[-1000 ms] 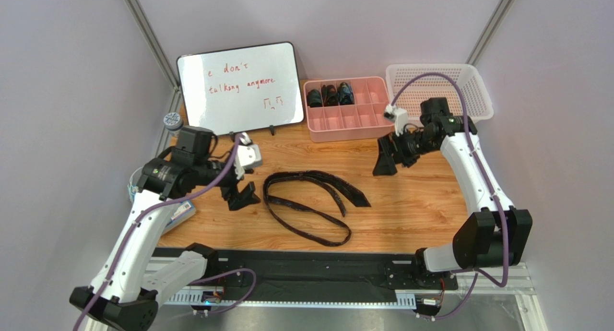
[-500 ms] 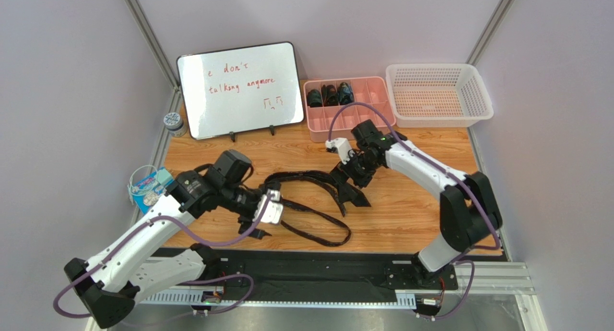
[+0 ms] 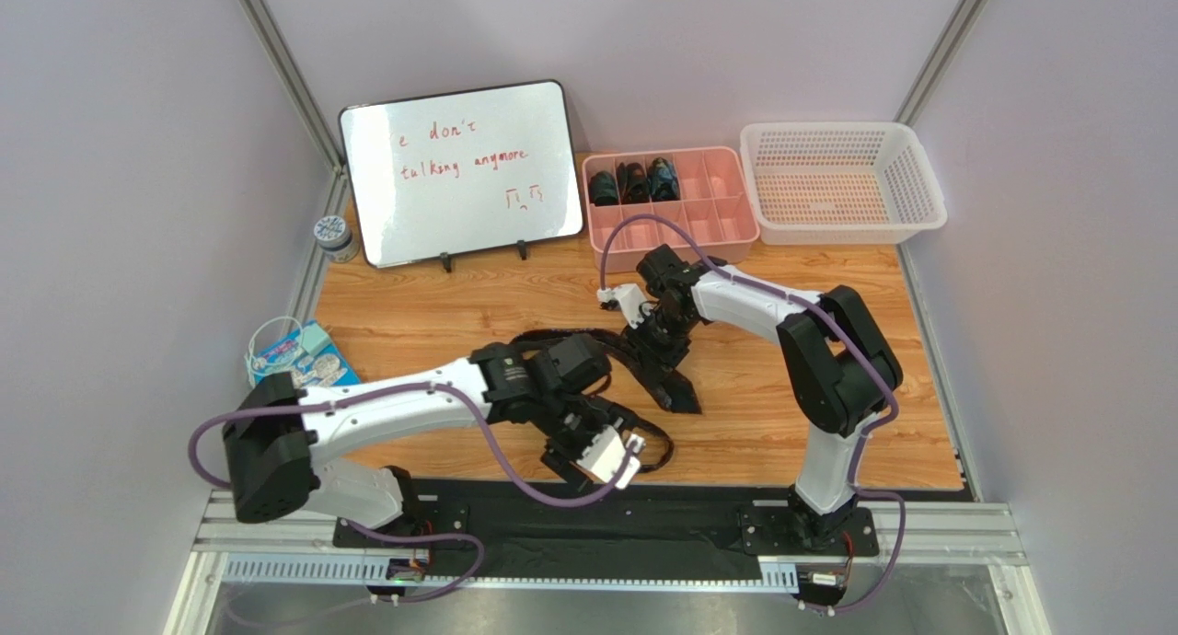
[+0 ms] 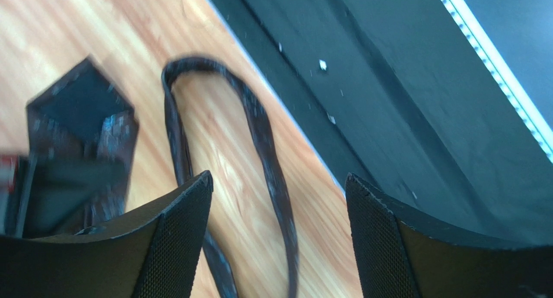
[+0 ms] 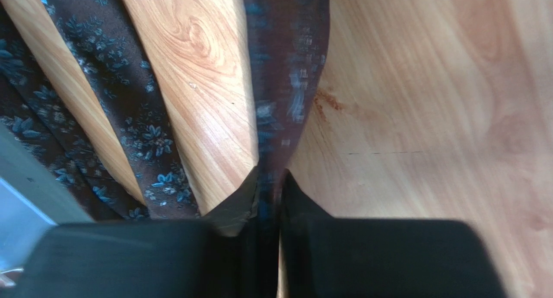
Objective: Roll the ties
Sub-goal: Flatten out the tie at the center of the board.
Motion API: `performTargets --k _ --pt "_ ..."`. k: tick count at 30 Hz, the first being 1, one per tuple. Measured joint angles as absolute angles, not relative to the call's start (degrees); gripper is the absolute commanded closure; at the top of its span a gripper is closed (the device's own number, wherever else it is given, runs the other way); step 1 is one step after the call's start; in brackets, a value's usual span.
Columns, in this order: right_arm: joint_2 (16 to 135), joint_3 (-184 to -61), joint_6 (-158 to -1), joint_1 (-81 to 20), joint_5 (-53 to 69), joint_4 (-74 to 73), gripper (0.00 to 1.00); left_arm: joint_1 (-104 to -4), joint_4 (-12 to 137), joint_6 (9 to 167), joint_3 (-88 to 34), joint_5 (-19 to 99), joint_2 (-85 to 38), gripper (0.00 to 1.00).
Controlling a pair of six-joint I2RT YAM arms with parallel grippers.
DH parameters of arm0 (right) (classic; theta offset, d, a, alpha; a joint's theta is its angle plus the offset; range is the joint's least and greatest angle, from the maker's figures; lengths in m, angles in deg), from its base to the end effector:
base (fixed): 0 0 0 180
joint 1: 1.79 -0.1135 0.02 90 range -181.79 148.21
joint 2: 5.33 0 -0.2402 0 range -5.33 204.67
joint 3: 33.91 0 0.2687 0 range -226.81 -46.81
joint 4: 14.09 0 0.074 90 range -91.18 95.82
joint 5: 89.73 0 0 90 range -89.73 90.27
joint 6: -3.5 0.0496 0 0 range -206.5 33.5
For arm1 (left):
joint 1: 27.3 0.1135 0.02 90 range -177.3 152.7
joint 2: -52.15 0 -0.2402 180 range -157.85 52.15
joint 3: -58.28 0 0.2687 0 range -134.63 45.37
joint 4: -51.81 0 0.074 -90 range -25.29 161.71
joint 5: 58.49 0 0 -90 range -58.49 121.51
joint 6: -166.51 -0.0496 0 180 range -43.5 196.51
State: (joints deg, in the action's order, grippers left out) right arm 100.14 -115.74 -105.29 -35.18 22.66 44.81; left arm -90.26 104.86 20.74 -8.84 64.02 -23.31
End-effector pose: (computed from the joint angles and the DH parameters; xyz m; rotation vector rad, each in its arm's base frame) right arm 0.2783 0.2061 0.1184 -1.3549 2.6789 0.6141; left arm 0.1040 -0.2624 0.2053 2.3115 1.1466 -0.7899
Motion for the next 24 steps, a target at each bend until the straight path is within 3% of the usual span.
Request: performTargets --k 8,22,23,24 --pt "100.8 -115.6 -104.3 -32.6 28.2 46.7 1.0 -95.8 97.4 23.5 -18.7 59.3 -43.2 0.26" --pt "100.8 -113.9 -103.7 -23.8 33.9 51.7 1.0 -97.0 98.7 27.8 -26.0 57.0 -55.3 0.41" --pt "100.8 -113.5 -103.7 -23.0 33.9 52.1 1.0 -97.1 99.0 27.8 -26.0 56.9 -55.3 0.44" --pt "100.7 -113.1 -103.7 -22.5 33.9 52.4 1.0 -97.1 99.3 27.8 -26.0 56.7 -55.3 0.56"
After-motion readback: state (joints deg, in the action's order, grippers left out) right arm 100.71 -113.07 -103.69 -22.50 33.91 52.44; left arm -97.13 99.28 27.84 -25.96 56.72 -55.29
